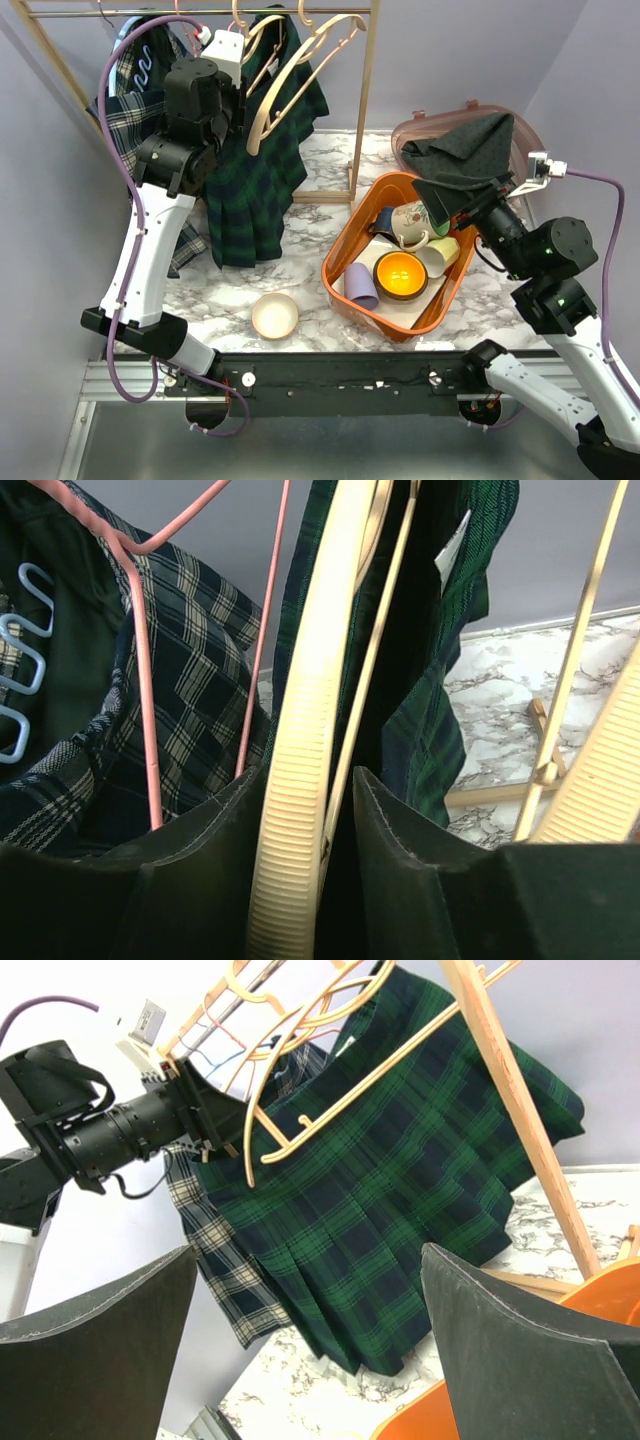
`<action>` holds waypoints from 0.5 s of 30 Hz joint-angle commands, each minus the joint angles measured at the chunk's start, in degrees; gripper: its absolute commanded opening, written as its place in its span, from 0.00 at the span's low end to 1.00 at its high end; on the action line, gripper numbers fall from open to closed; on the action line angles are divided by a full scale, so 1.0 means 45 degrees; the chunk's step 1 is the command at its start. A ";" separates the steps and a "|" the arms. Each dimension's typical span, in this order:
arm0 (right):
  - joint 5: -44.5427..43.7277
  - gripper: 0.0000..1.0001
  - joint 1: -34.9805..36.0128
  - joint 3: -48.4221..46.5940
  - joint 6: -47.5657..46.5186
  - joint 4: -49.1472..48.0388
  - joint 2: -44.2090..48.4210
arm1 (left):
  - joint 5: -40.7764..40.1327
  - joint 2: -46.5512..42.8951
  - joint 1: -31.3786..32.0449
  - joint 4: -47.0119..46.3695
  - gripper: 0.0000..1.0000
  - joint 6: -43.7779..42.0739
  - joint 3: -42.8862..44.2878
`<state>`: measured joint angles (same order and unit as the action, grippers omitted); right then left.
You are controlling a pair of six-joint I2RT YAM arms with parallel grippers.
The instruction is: Remove the skirt from the hanger
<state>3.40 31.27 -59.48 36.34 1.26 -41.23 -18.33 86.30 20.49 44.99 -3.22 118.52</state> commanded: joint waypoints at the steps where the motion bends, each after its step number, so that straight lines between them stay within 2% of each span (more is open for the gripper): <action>1: 0.0436 1.00 -0.0014 0.0133 -0.0223 0.0150 -0.0095 | 0.0596 -0.0135 -0.0139 -0.0350 0.42 0.0052 0.0322; 9: 0.0611 1.00 -0.0014 0.0074 -0.0262 0.0033 -0.0211 | 0.0888 -0.0097 -0.0139 -0.0662 0.11 0.0150 0.0634; 10: 0.0631 1.00 -0.0014 0.0035 -0.0262 0.0053 -0.0231 | 0.1024 -0.0096 -0.0139 -0.0682 0.02 0.0150 0.0693; 15: 0.0768 1.00 -0.0014 -0.0160 -0.0360 0.0247 -0.0388 | 0.1006 -0.0155 -0.0139 -0.0858 0.00 0.0286 0.1044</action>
<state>5.26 31.27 -59.40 35.90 1.41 -42.52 -15.29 86.32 20.03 45.56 -3.14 119.61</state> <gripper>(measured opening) 0.998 0.285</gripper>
